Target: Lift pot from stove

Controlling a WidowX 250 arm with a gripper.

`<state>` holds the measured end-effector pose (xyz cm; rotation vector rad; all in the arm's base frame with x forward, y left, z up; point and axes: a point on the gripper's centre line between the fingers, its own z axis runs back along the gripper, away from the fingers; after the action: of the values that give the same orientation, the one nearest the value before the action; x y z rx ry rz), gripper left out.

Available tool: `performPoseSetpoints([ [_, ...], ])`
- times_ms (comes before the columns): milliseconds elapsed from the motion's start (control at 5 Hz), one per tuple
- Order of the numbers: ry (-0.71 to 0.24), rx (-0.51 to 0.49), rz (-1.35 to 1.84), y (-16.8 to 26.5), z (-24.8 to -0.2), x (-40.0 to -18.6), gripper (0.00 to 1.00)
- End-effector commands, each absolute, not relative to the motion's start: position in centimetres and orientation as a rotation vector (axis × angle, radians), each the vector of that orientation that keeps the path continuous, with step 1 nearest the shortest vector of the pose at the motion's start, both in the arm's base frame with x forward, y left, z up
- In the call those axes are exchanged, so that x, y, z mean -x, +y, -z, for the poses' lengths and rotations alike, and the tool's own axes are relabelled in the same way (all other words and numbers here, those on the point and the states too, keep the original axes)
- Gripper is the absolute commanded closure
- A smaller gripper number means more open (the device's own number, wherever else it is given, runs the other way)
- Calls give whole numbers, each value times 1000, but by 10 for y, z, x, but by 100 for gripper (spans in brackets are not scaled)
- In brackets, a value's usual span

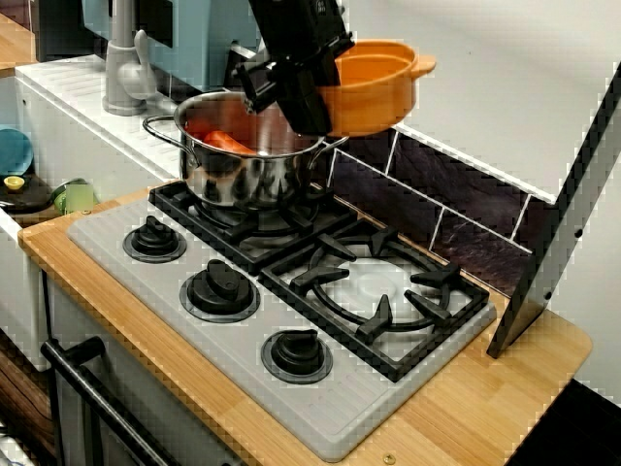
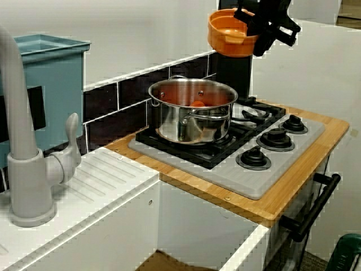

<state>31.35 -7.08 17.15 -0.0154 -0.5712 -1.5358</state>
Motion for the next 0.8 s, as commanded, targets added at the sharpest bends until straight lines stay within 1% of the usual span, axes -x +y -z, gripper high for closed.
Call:
performPoseSetpoints([
  [0,-684,-29,1534,-63,-222,-315,100],
  [200,-711,0,1526,-58,-239,-315,100],
  [400,-723,11,1523,-54,-247,-315,100],
  [600,-724,15,1523,-53,-248,-315,100],
])
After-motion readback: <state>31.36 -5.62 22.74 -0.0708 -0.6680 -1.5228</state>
